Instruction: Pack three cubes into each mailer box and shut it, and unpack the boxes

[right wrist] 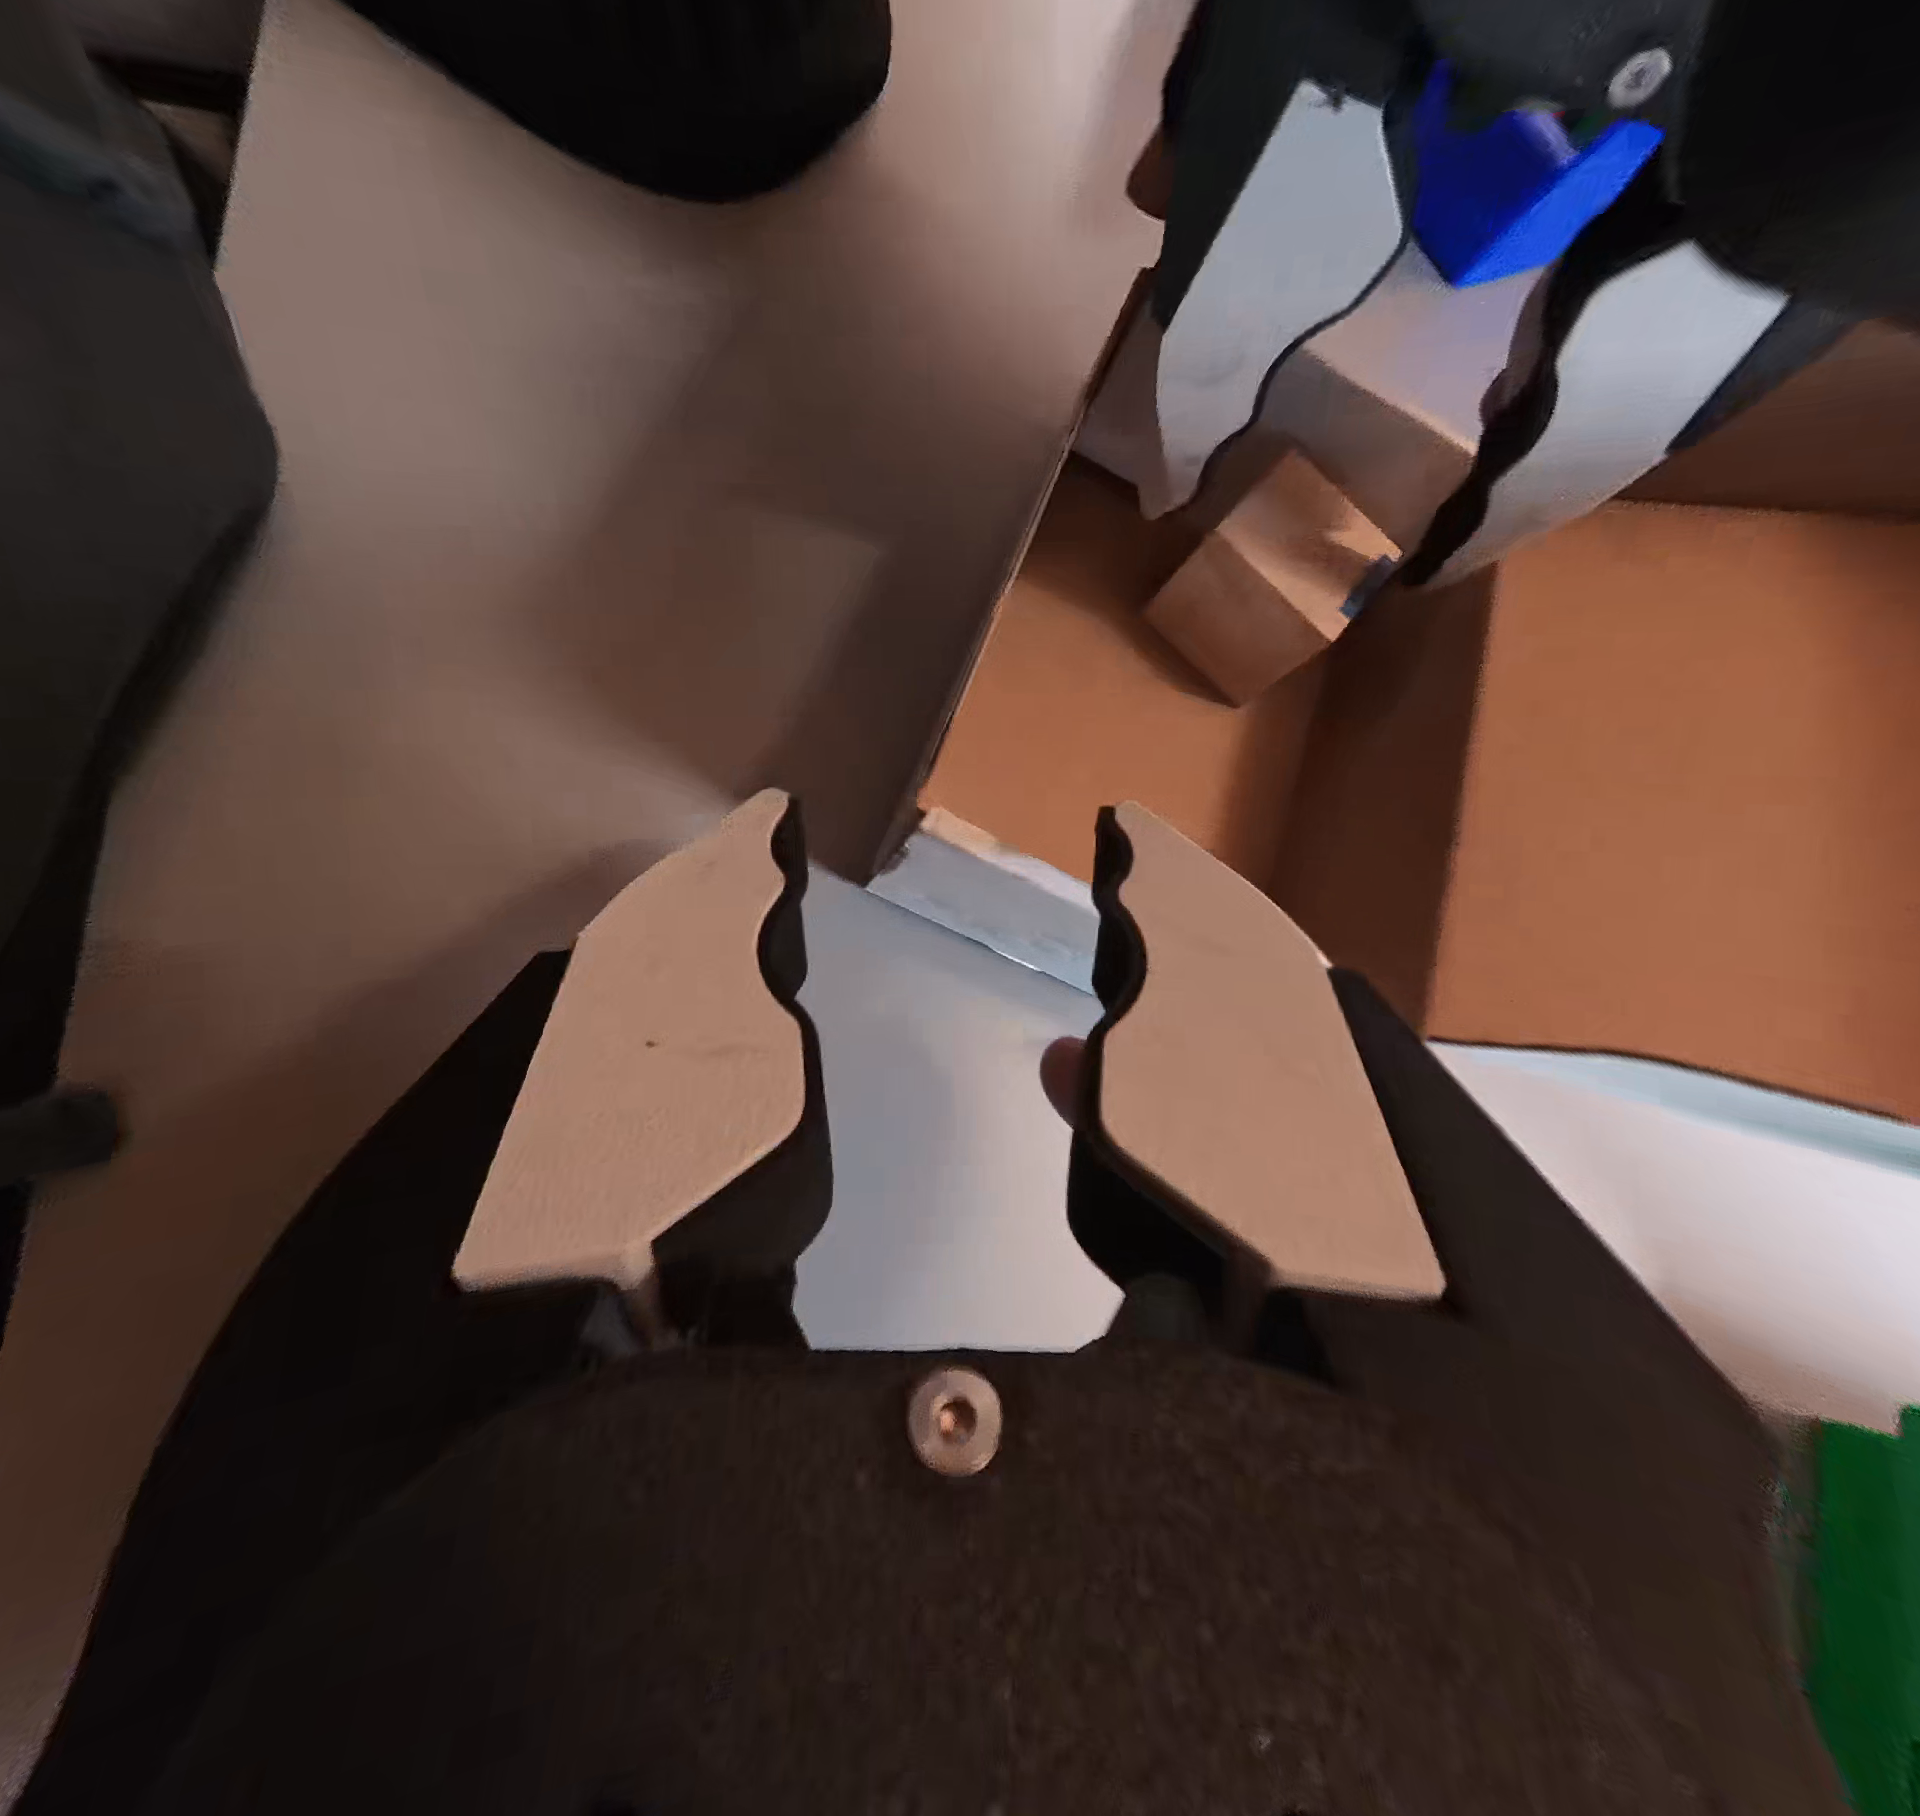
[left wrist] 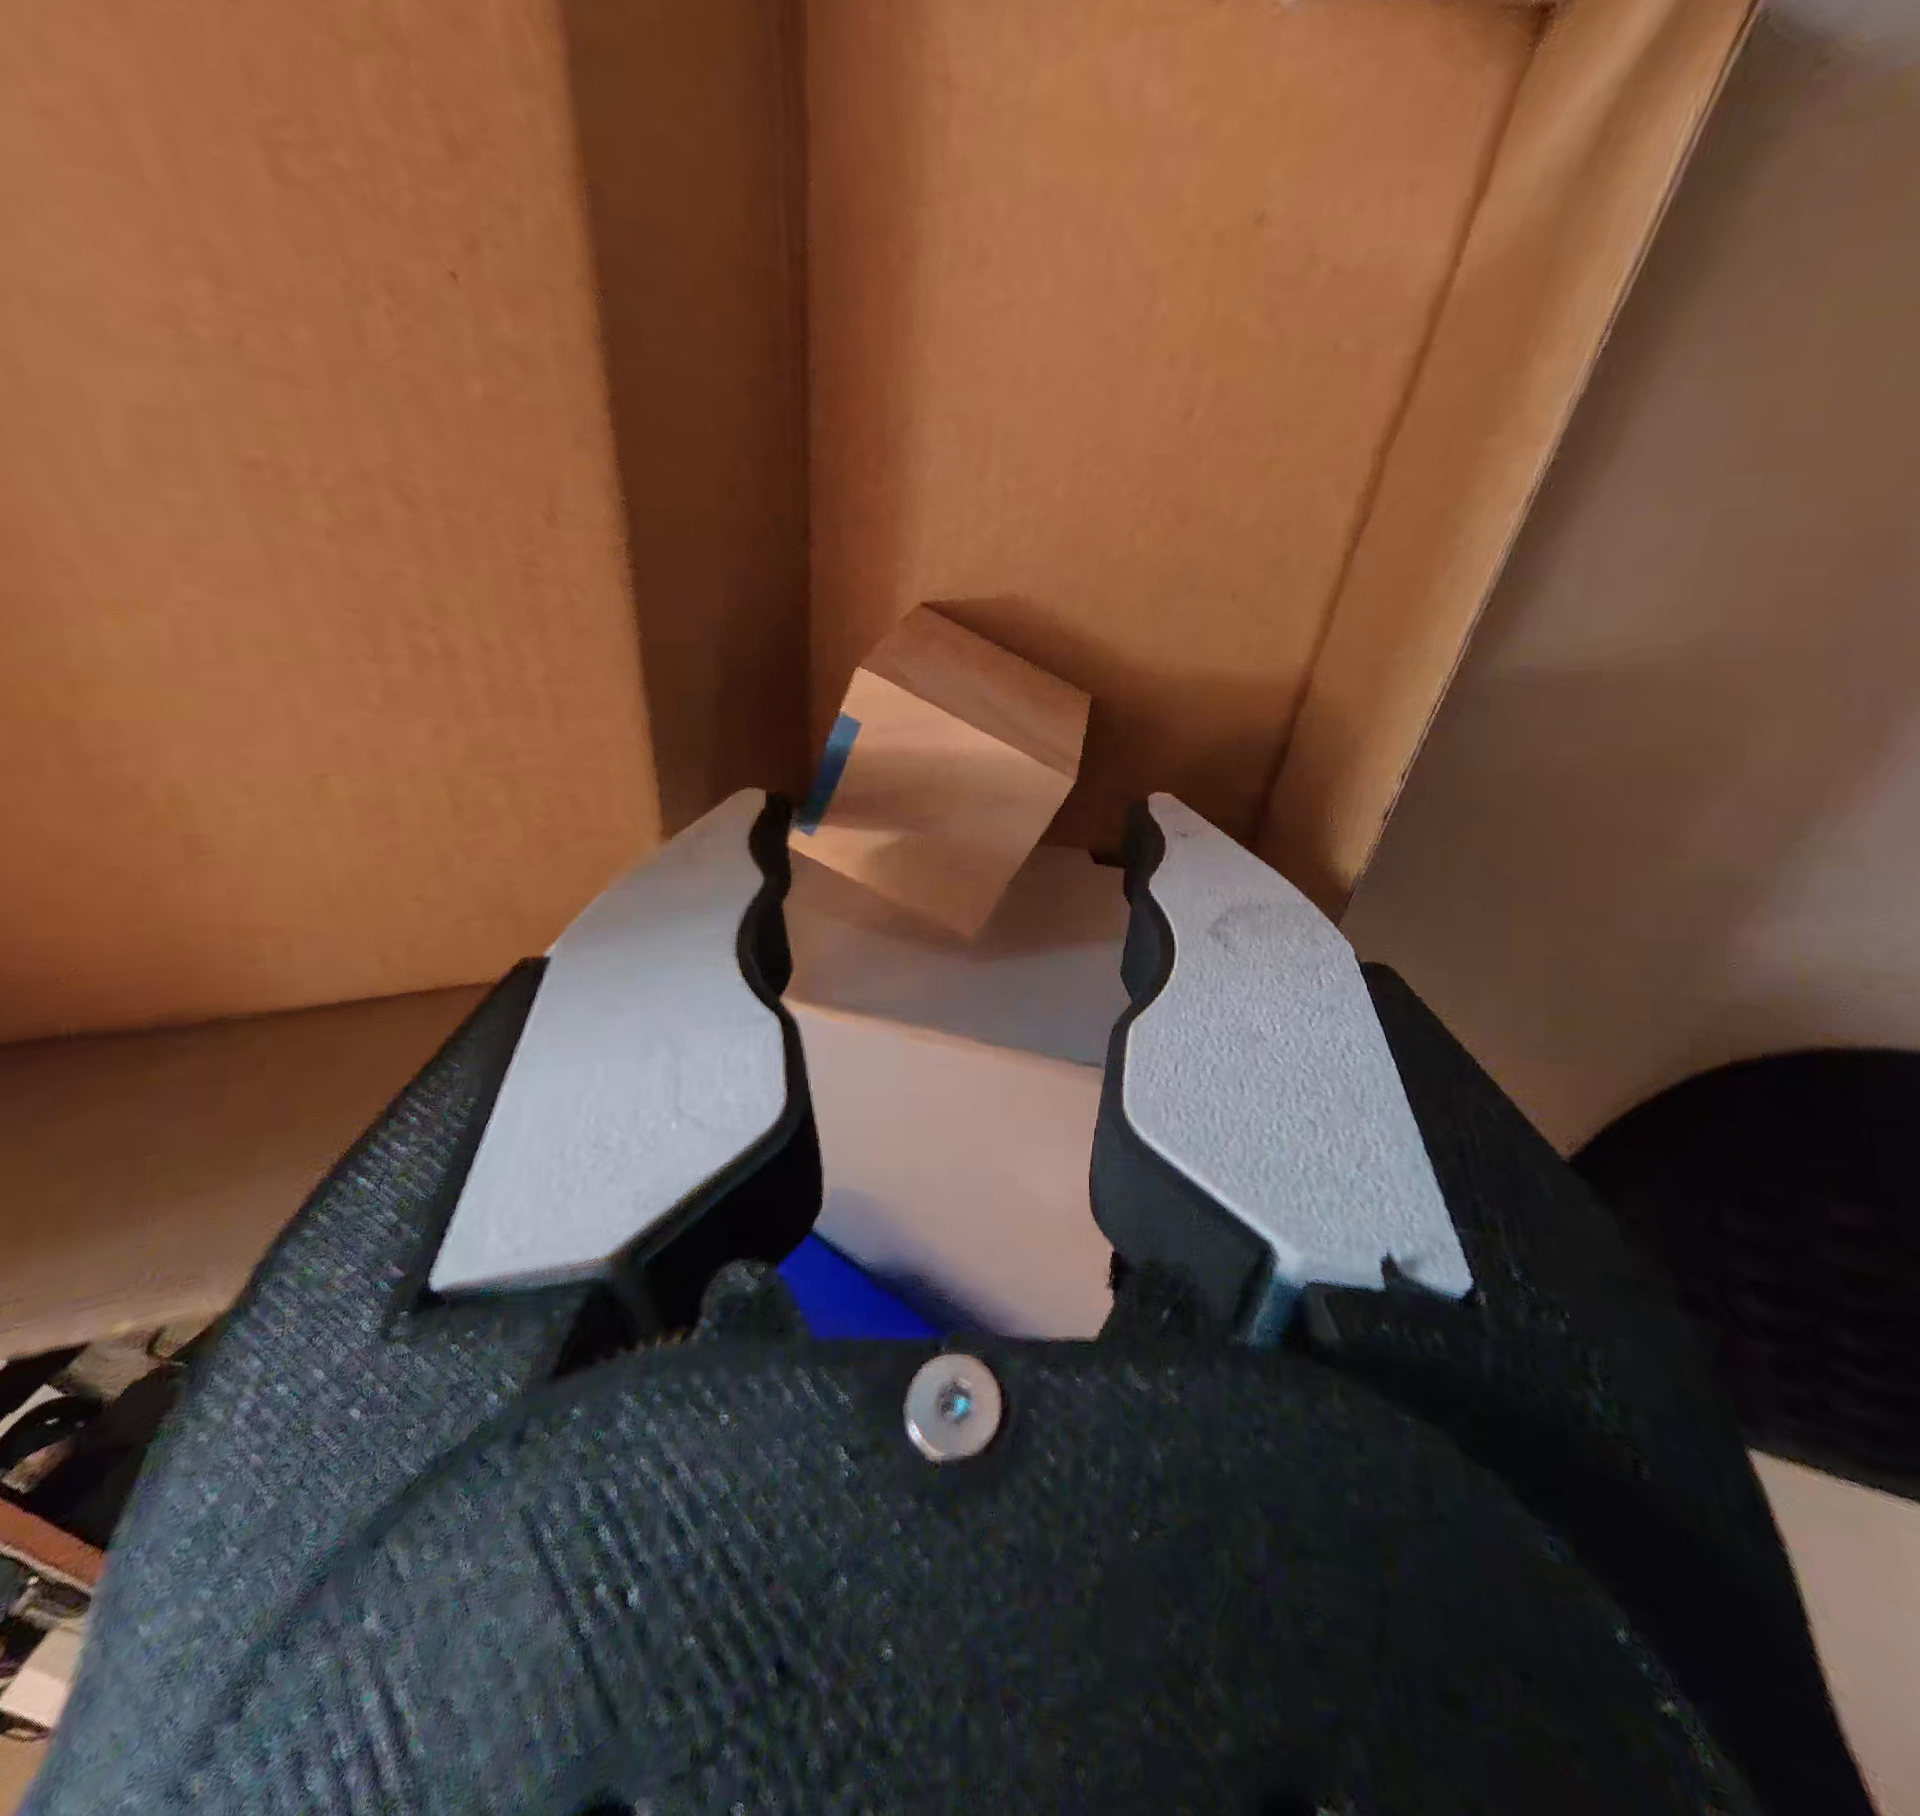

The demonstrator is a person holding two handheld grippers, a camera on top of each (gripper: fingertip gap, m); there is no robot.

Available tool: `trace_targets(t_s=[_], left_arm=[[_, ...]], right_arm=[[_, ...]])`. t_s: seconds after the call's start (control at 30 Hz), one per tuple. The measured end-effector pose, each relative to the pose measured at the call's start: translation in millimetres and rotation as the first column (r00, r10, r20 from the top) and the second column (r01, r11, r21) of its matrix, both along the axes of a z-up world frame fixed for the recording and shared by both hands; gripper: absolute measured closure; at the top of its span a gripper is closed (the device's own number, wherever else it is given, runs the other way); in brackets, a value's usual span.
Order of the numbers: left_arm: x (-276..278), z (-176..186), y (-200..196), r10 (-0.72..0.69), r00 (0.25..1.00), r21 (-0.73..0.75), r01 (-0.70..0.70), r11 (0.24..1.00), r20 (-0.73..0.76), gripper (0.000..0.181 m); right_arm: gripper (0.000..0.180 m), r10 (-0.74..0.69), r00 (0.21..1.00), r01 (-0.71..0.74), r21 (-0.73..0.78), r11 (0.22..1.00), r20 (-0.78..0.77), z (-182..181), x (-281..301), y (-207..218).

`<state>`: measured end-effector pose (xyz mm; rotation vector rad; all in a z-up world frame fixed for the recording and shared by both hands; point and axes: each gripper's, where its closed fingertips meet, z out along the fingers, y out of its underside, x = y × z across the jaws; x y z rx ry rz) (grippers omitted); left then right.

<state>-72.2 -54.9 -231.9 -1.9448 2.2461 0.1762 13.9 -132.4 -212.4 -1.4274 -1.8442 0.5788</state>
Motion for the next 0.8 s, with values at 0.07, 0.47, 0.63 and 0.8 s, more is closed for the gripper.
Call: trace_targets(t_s=[0.07,0.47,0.63,0.8], left_arm=[[-4,-5,-1,-0.024,0.999,-0.018,0.023,1.000,-0.036,0.117],[-3,-4,-1,0.182,0.982,0.051,-0.180,0.982,-0.042,0.133],[-3,-4,0,0.219,0.976,0.068,-0.218,0.974,-0.004,0.135],[1,-4,0,0.260,0.965,0.054,-0.260,0.964,0.018,0.136]], right_arm=[[0.131,0.005,0.999,-0.007,0.045,0.999,0.046,-7,0,2],[0.145,-0.073,0.995,0.065,0.109,0.992,0.071,-8,7,19],[0.145,-0.049,0.996,0.041,0.109,0.993,0.072,-8,10,19],[0.145,-0.013,0.996,0.002,0.123,0.992,0.083,-8,17,24]])
